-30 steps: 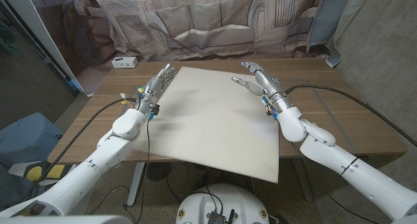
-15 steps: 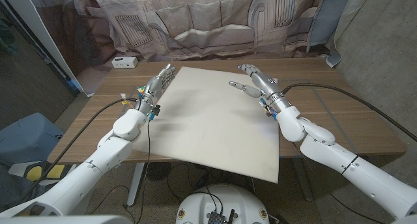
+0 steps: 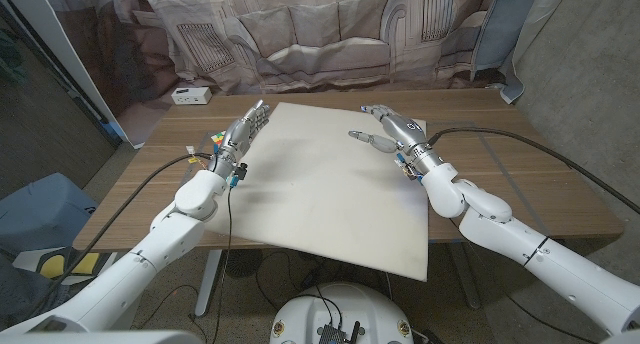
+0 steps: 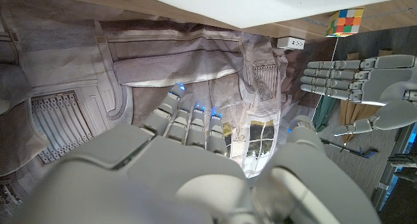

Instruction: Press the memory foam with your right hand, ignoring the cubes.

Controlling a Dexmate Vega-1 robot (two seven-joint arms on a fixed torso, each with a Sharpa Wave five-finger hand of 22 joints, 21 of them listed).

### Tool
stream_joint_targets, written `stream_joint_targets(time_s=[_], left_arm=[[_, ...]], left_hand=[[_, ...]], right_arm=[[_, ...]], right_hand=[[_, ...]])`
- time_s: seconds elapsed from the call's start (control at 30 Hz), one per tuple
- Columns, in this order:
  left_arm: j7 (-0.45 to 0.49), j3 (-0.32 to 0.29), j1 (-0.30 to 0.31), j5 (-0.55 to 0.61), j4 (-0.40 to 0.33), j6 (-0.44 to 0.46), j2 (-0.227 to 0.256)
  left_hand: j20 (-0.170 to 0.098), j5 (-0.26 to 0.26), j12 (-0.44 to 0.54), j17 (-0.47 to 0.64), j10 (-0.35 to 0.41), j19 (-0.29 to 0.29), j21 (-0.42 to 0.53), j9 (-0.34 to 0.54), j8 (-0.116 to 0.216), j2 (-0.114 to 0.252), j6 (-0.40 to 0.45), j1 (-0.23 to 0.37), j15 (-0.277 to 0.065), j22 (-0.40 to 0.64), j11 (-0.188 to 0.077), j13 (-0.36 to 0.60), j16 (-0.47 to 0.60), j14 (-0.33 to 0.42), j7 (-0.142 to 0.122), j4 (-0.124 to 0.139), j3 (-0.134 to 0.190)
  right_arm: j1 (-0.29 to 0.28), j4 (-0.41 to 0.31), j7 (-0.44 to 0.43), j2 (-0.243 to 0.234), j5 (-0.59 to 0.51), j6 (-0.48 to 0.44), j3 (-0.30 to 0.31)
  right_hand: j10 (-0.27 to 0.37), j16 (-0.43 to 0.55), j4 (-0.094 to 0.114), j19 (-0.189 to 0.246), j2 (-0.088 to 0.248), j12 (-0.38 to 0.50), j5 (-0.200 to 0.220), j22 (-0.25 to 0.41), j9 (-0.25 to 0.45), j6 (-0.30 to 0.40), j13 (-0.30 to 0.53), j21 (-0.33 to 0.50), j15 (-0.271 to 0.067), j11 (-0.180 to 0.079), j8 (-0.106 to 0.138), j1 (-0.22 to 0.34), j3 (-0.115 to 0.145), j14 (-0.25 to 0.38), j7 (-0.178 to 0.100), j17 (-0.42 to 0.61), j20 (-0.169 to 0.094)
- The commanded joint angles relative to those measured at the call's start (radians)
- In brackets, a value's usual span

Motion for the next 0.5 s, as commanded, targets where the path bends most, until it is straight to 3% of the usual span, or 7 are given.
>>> stream_joint_targets(time_s=[0.03,0.27,0.5], left_arm=[[0.019,-0.007,0.020,0.007,-0.021,0.004,0.002],[0.014,-0.005,0.013,0.007,-0.019,0.010,0.004],[0.004,-0.002,-0.002,0.009,-0.009,0.005,0.001]], left_hand=[[0.000,-0.003,0.001,0.002,0.009,-0.006,-0.003,0.004,-0.002,0.007,0.012,0.004,0.001,0.003,-0.002,0.000,0.000,0.005,0.003,-0.005,0.004],[0.001,-0.003,0.001,0.001,0.012,-0.004,-0.003,0.004,0.000,0.010,0.019,0.005,0.002,0.003,-0.001,0.000,0.001,0.008,0.004,-0.007,0.006],[0.002,-0.003,0.001,0.001,0.014,-0.003,-0.002,0.004,0.000,0.012,0.022,0.007,0.001,0.003,-0.003,0.000,0.001,0.010,0.004,-0.008,0.006]], right_arm=[[0.024,0.006,0.027,-0.012,-0.050,-0.023,-0.026],[0.040,0.003,0.071,-0.015,-0.081,-0.062,-0.043],[0.061,-0.003,0.127,-0.019,-0.123,-0.110,-0.067]], right_hand=[[0.011,0.005,-0.005,0.012,0.006,0.008,0.007,0.004,0.005,0.013,0.000,-0.003,0.002,0.001,0.007,0.003,-0.004,0.015,-0.006,0.000,-0.001],[0.044,0.008,-0.004,0.021,0.007,0.015,0.006,0.004,0.005,0.043,0.000,-0.012,0.006,0.019,0.016,-0.001,-0.007,0.029,0.015,0.000,0.000],[0.004,-0.006,-0.005,0.008,0.010,-0.005,0.006,0.004,0.005,0.021,0.000,-0.029,0.005,0.008,0.006,-0.003,-0.008,0.001,0.013,-0.001,-0.001]])
